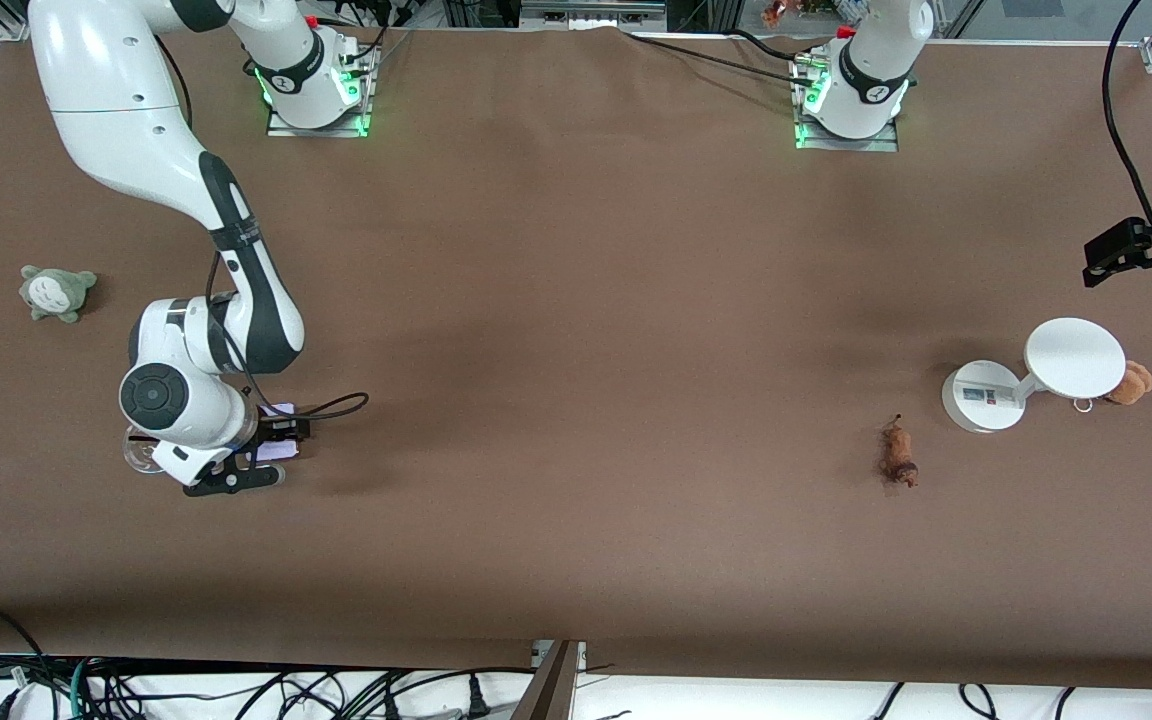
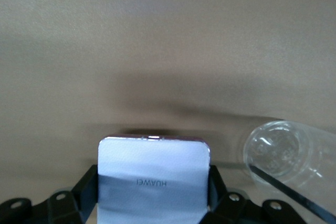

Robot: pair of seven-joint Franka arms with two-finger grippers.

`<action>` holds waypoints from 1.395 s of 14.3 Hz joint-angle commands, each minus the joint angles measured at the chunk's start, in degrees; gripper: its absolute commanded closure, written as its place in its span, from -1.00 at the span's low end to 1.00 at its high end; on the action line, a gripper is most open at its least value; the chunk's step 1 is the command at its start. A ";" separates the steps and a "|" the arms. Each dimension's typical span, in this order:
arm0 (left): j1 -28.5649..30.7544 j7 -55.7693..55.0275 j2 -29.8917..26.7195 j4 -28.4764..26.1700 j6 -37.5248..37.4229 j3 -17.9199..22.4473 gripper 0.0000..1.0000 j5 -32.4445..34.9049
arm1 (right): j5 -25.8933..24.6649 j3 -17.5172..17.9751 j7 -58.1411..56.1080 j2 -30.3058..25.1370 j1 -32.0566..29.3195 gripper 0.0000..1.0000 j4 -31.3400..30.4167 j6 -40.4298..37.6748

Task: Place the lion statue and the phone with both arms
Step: 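Lower the phone beside the glass cup while the left gripper withdraws, then open the right gripper to release the phone beside the glass cup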

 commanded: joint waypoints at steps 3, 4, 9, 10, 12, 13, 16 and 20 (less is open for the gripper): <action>-0.04 1.15 -1.74 -0.87 -1.52 -0.74 -1.00 -3.12 | 0.82 0.85 -1.18 0.75 -0.74 -0.01 -1.08 3.78; -1.08 1.06 -1.74 -0.95 -1.52 -0.22 -1.00 -3.47 | 0.82 0.85 -1.18 0.93 -0.74 -0.01 -1.08 3.96; -9.59 -2.79 -1.83 -1.04 -2.31 6.53 -1.00 -6.90 | 0.73 0.85 -1.18 2.07 -0.82 -0.05 -1.08 5.54; -12.84 -3.76 -1.91 -1.04 -3.00 9.60 -1.00 -6.82 | 0.73 0.85 -1.18 2.16 -0.82 -0.23 -0.99 5.54; -15.16 -3.77 -2.09 -1.04 -4.59 12.09 -1.00 -6.99 | 0.73 0.85 -1.00 1.90 -0.82 -1.00 -0.38 5.46; -15.16 -3.77 -3.39 -1.13 -4.50 12.09 -1.00 -7.25 | 0.73 0.85 -1.18 1.55 -0.65 -1.00 0.67 4.76; -14.89 -3.77 -3.93 -1.39 -4.77 12.09 -1.00 -7.25 | 0.29 1.03 -1.27 -1.95 0.05 -1.00 3.04 1.35; -14.98 -3.77 -3.85 -1.22 -4.86 11.92 -1.00 -7.25 | 0.73 1.47 -1.35 -7.05 0.40 -1.00 12.61 -15.94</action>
